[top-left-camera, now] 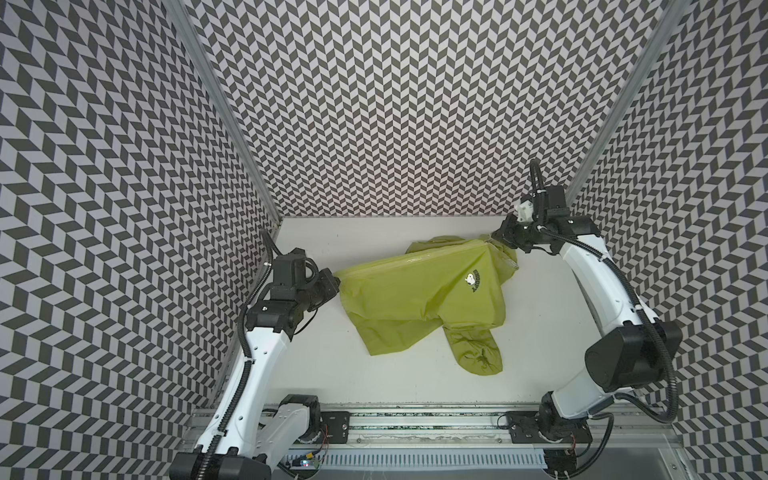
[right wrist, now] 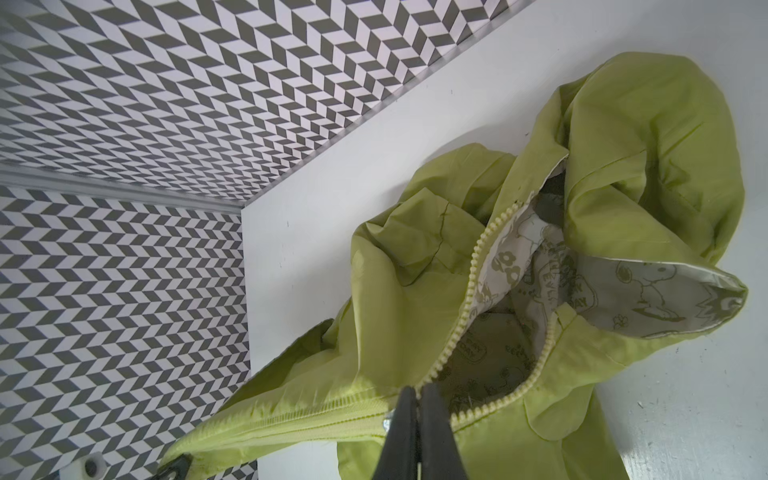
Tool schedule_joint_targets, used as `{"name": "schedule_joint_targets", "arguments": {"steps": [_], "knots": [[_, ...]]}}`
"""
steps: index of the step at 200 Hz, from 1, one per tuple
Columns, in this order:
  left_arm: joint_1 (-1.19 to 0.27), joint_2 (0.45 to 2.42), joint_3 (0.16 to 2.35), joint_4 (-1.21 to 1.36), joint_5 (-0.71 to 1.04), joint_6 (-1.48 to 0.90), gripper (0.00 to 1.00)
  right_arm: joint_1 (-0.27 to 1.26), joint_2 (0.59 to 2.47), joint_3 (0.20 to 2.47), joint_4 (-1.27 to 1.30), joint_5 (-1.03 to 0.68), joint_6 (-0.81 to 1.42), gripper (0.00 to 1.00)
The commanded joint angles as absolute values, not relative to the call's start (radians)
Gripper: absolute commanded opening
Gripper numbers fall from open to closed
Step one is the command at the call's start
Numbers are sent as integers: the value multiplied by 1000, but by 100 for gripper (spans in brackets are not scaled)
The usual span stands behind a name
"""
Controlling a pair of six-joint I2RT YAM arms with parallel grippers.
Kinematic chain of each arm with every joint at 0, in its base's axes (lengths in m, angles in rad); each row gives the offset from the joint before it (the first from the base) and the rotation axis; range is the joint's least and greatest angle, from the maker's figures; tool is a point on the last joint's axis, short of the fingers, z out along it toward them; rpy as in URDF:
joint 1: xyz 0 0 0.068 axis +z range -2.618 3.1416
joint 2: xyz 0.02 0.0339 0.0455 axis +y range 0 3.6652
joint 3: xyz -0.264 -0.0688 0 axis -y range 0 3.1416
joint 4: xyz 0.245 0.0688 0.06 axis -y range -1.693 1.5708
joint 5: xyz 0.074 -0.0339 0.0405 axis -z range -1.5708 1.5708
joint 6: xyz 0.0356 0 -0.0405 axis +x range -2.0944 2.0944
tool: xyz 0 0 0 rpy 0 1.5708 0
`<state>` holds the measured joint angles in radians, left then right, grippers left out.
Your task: Zip up the jacket
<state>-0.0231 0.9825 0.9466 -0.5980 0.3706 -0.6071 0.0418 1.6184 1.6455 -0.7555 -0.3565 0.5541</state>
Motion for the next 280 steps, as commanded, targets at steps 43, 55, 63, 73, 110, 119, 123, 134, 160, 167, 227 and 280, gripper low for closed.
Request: {"name": "schedule_joint_targets", "arguments": {"steps": [43, 55, 63, 73, 110, 119, 123, 134, 160, 167, 227, 280], "knots": [[0, 1007, 954, -595, 294, -605, 0, -4, 1565, 1631, -690, -324, 575, 0], [5, 1014, 953, -593, 286, -605, 0, -6, 1563, 1629, -683, -327, 581, 0], [8, 1019, 953, -589, 281, -604, 0, -8, 1563, 1627, -679, -328, 589, 0], [16, 1029, 951, -584, 276, -604, 0, -8, 1564, 1625, -671, -331, 596, 0], [55, 1061, 941, -552, 270, -609, 0, -9, 1569, 1621, -659, -336, 613, 0], [66, 1068, 939, -546, 271, -608, 0, -9, 1571, 1622, -657, -337, 613, 0], [69, 1070, 938, -544, 270, -609, 0, -9, 1571, 1621, -657, -337, 614, 0], [79, 1077, 935, -538, 270, -609, 0, -9, 1571, 1622, -655, -337, 615, 0], [104, 1089, 928, -526, 270, -609, 0, -9, 1572, 1623, -656, -337, 612, 0], [110, 1092, 927, -524, 270, -608, 0, -9, 1572, 1623, -658, -336, 611, 0], [157, 1107, 924, -524, 265, -602, 0, -11, 1572, 1620, -657, -339, 609, 0], [183, 1110, 915, -525, 251, -601, 0, -12, 1573, 1619, -655, -342, 610, 0]]}}
